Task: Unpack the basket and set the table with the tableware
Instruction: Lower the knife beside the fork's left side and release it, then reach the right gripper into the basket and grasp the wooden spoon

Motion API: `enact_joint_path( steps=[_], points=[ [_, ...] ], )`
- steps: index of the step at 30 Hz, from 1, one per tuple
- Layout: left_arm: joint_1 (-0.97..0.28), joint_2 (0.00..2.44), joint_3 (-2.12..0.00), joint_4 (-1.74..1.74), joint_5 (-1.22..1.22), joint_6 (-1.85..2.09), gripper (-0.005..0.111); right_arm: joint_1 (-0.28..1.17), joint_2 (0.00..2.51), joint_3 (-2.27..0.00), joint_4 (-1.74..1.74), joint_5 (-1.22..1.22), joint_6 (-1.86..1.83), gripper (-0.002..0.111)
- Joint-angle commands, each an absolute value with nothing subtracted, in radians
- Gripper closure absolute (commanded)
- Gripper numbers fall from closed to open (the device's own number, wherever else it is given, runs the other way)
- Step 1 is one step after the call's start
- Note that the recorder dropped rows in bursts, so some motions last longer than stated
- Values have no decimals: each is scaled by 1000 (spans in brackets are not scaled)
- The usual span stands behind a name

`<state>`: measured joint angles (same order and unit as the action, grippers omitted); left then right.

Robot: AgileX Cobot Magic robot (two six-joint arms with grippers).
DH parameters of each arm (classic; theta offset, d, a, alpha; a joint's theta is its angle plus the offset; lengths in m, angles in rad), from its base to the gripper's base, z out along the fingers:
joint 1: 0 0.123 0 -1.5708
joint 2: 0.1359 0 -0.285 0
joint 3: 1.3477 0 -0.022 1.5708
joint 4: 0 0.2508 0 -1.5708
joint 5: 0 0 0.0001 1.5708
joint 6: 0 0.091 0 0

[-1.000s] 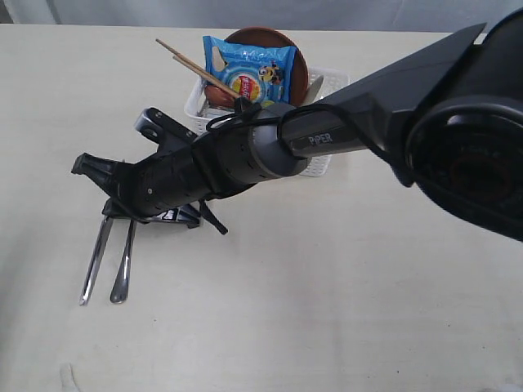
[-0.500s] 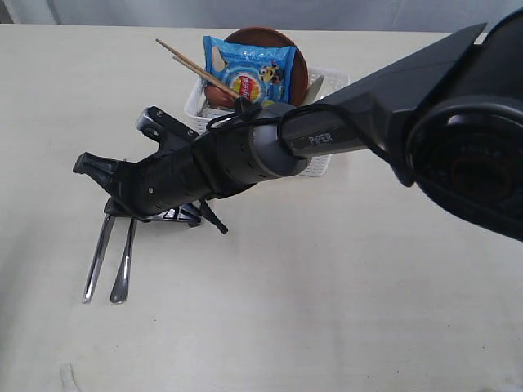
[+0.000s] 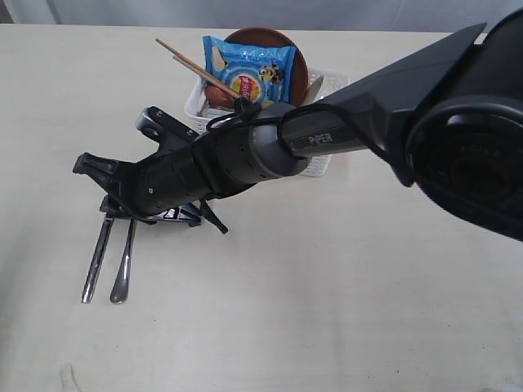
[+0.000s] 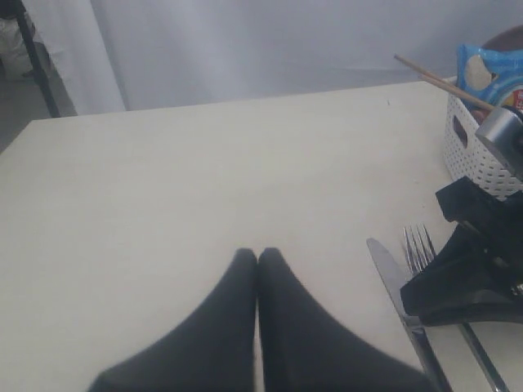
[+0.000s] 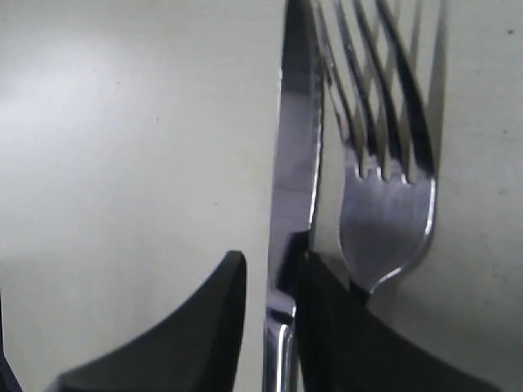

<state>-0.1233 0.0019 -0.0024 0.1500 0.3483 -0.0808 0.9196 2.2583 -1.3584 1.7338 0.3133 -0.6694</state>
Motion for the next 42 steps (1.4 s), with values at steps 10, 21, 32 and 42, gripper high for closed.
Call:
enact_joint_path(
  steps=[10, 21, 32, 42],
  points=[
    [-128, 0, 0, 148, 348, -83, 107, 920, 2223, -1360, 1725, 330, -680, 82],
    [-128, 0, 0, 148, 348, -83, 107, 916, 2009, -1360, 1527, 294, -734, 82],
    [-128, 0, 0, 148, 348, -83, 107, 758, 1719, -1360, 1018, 426, -778, 82],
    [-128, 0, 0, 148, 348, -83, 107, 555, 1689, -1360, 711, 564, -772, 82]
  ],
)
